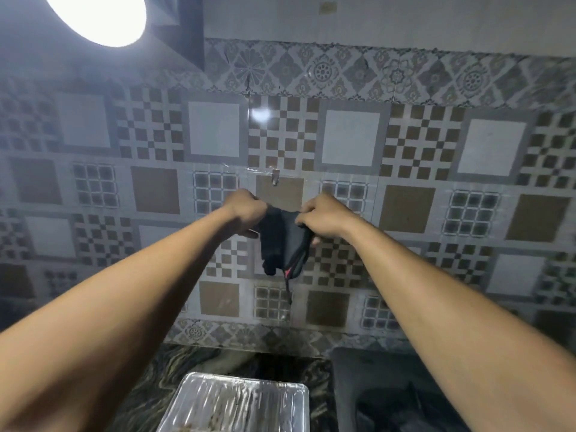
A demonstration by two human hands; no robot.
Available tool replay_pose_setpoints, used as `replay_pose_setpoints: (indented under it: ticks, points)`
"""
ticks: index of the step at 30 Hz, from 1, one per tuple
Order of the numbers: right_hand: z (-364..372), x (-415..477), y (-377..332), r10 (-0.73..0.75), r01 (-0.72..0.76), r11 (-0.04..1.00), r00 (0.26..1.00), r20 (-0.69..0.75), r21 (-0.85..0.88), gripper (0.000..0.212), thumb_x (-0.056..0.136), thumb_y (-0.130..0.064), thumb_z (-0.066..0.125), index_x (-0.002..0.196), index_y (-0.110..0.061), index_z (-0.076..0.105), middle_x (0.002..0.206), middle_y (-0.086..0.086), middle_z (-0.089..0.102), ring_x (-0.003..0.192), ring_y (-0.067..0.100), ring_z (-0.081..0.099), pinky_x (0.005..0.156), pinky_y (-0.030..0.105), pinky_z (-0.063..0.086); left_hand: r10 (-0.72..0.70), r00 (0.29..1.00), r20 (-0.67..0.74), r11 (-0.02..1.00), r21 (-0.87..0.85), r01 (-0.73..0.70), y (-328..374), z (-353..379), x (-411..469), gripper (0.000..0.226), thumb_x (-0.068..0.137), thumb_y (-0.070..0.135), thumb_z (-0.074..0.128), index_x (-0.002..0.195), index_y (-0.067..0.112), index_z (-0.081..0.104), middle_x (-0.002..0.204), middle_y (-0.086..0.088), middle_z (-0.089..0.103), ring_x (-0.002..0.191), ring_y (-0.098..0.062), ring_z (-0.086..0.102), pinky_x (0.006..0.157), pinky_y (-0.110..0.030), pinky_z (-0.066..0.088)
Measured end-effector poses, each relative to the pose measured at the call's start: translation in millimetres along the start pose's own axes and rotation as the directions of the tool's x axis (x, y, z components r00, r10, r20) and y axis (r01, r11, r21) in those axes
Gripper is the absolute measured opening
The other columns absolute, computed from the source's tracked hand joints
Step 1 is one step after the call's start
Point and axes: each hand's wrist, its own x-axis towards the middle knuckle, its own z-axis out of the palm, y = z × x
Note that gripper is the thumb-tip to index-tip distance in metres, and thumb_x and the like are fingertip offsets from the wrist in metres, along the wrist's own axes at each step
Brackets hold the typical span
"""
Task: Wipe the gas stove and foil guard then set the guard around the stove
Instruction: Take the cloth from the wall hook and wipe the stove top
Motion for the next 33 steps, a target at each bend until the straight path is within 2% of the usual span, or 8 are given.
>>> replay_pose_setpoints:
  ticks: [3,8,13,16,19,23,27,33]
  points:
    - [0.1,-27.2,7.6,0.076,-0.081,0.984,0.996,0.039,0.160,0.019,0.094,-0.018,0.061,0.100,-0.002,0.070,0.097,0.016,0.070,0.079,0.026,0.073,0.059,0.031,0.062,-0.046,0.993,0.109,0.992,-0.112,0.058,7.7,24.2,-32.5,0.027,0.096,0.026,0.057,0.102,0.002,0.068,0.096,-0.013,0.075,0.084,-0.026,0.072,0.072,-0.035,0.060]
    - [-9.9,-59.9,37.5,0.093,-0.096,0.984,0.995,0.025,0.152,0.058,0.080,-0.058,0.068,0.096,-0.003,0.071,0.090,0.013,0.074,0.080,0.024,0.074,0.072,0.045,0.063,-0.131,0.955,0.267,0.922,-0.322,0.216,13.3,51.2,-69.3,0.063,0.101,0.045,0.022,0.104,0.002,0.068,0.103,-0.018,0.074,0.097,-0.030,0.070,0.084,-0.039,0.054]
    - [-22.9,-86.3,70.7,0.094,-0.098,0.992,0.994,0.052,0.077,0.017,0.081,-0.014,0.071,0.066,-0.009,0.063,0.069,0.008,0.055,0.063,0.020,0.062,0.063,0.037,0.063,-0.182,0.953,0.243,0.912,-0.321,0.256,8.5,99.9,-96.9,0.064,0.101,0.042,0.020,0.100,0.006,0.073,0.102,-0.011,0.076,0.095,-0.024,0.068,0.086,-0.036,0.046]
    - [-25.0,-93.0,94.4,0.077,-0.075,0.997,0.991,0.113,-0.030,0.012,0.082,-0.011,0.067,0.087,-0.001,0.070,0.082,0.010,0.063,0.075,0.021,0.063,0.076,0.044,0.059,-0.169,0.985,-0.045,0.920,-0.366,0.141,-10.2,150.9,-119.8,0.047,0.095,0.036,0.035,0.090,0.004,0.069,0.094,-0.012,0.073,0.079,-0.024,0.066,0.076,-0.037,0.053]
    - [-19.1,-97.4,117.2,-0.004,0.032,0.987,0.984,0.175,-0.156,0.016,0.087,-0.010,0.064,0.102,-0.010,0.070,0.089,0.003,0.065,0.077,0.016,0.060,0.061,0.027,0.050,0.001,0.970,-0.242,1.000,0.022,0.004,-42.9,212.2,-166.5,0.038,0.094,0.036,0.039,0.093,0.011,0.067,0.091,-0.013,0.072,0.086,-0.033,0.066,0.079,-0.045,0.053]
    - [-7.8,-96.5,152.3,-0.125,0.170,0.962,0.970,0.210,-0.213,0.019,0.088,-0.009,0.061,0.106,-0.013,0.067,0.106,0.007,0.066,0.094,0.023,0.061,0.080,0.038,0.053,0.239,0.971,0.032,0.883,0.409,-0.230,-66.8,282.6,-227.4,0.045,0.098,0.051,0.034,0.119,0.019,0.057,0.118,-0.013,0.066,0.115,-0.033,0.057,0.095,-0.044,0.045]
    - [3.1,-101.1,187.9,-0.178,0.277,0.926,0.920,0.349,-0.256,0.026,0.084,0.001,0.056,0.099,-0.016,0.069,0.103,0.007,0.068,0.095,0.024,0.062,0.079,0.039,0.052,0.144,0.941,0.307,0.723,0.617,-0.312,-85.7,324.9,-250.4,0.078,0.091,0.071,0.017,0.157,0.029,0.016,0.166,-0.006,0.012,0.153,-0.024,-0.001,0.122,-0.051,-0.001]
    - [17.5,-114.2,232.3,-0.115,0.372,0.856,0.813,0.571,-0.358,0.024,0.079,-0.011,0.052,0.089,-0.019,0.072,0.094,0.002,0.073,0.090,0.024,0.066,0.083,0.039,0.055,0.032,0.948,0.317,0.611,0.745,-0.269,-85.1,335.2,-255.4,0.085,0.089,0.072,0.008,0.158,0.023,0.010,0.166,-0.007,-0.001,0.152,-0.028,-0.011,0.119,-0.059,-0.009]
